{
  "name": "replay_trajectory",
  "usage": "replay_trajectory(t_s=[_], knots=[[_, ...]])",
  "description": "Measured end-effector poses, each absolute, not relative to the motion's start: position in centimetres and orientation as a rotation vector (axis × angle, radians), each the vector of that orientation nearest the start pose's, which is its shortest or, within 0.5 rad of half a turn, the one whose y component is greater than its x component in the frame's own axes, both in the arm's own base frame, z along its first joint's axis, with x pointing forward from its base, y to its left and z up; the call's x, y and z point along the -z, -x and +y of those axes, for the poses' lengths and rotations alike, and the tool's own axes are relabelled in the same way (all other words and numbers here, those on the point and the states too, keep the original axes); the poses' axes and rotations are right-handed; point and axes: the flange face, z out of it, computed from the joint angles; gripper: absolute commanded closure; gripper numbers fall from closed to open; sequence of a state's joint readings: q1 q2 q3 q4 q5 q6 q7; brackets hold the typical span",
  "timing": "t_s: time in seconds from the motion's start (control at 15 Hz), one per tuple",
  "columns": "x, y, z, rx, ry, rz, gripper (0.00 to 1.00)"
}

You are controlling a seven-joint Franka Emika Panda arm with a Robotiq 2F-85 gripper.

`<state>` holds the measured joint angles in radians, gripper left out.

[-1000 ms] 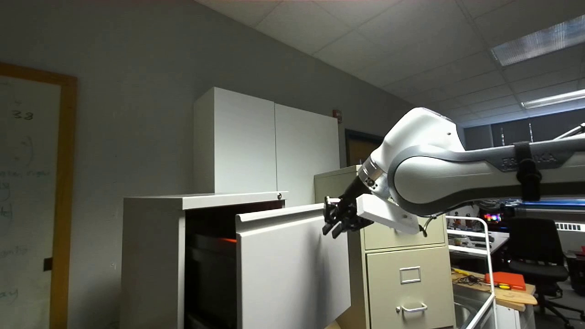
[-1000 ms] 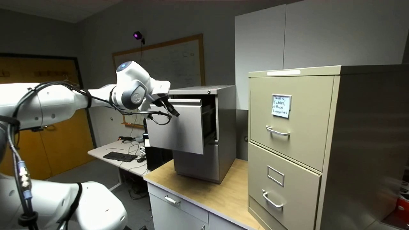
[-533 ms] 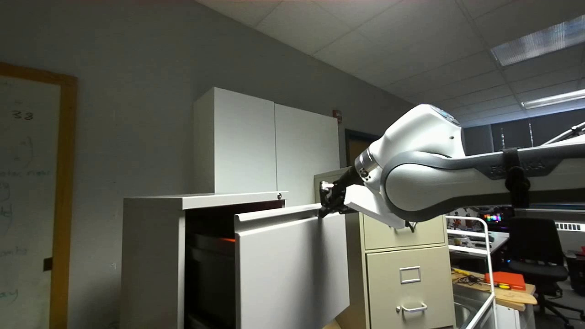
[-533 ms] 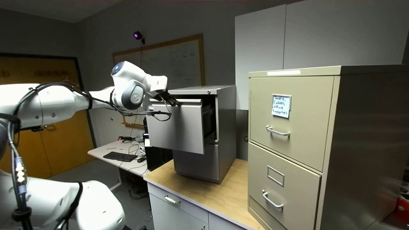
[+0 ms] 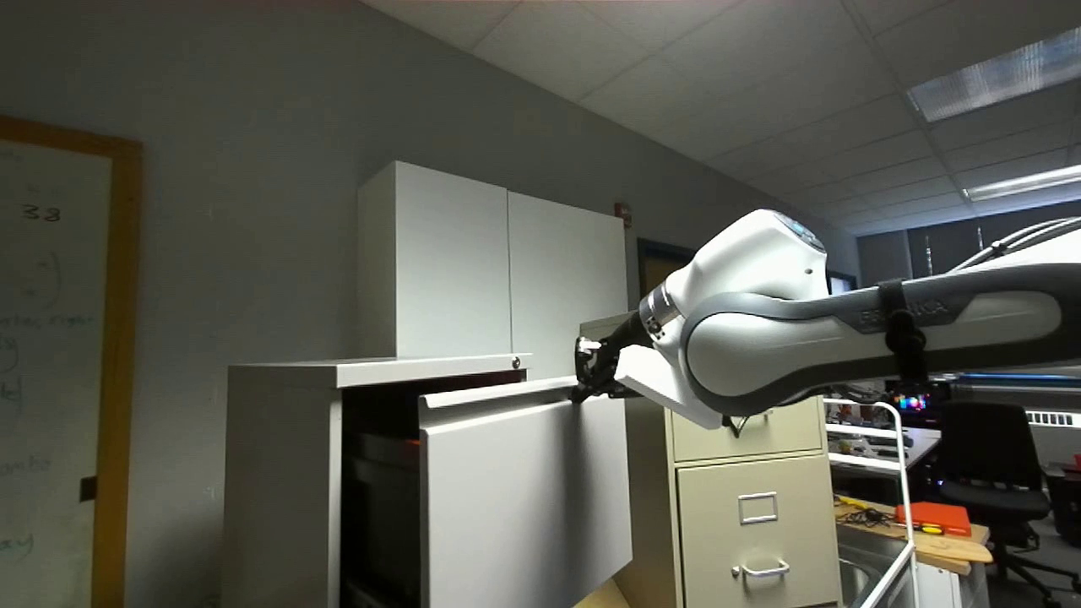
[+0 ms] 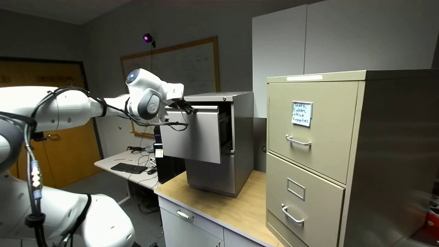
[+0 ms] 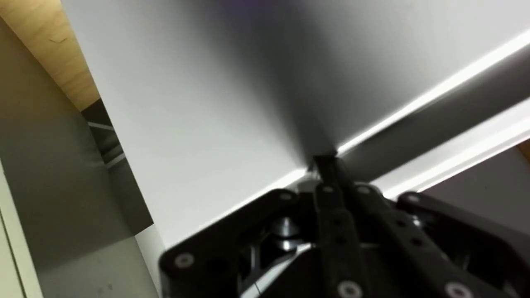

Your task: Close the top drawer of the white file cabinet

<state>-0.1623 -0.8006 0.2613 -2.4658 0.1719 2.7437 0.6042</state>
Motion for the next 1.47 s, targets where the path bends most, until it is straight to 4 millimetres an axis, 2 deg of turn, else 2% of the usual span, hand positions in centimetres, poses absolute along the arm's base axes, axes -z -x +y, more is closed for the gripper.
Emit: replay_trajectory(t_s=[0.33,1.07,1.47], knots=[[-67.6,-39.4,6.0,1.281,2.319,0.734,1.0],[-68.1,-49.0,6.3,1.133,2.273,0.731,1.0],[-68.3,-53.6,6.1,1.069,2.257,0.728,1.0]])
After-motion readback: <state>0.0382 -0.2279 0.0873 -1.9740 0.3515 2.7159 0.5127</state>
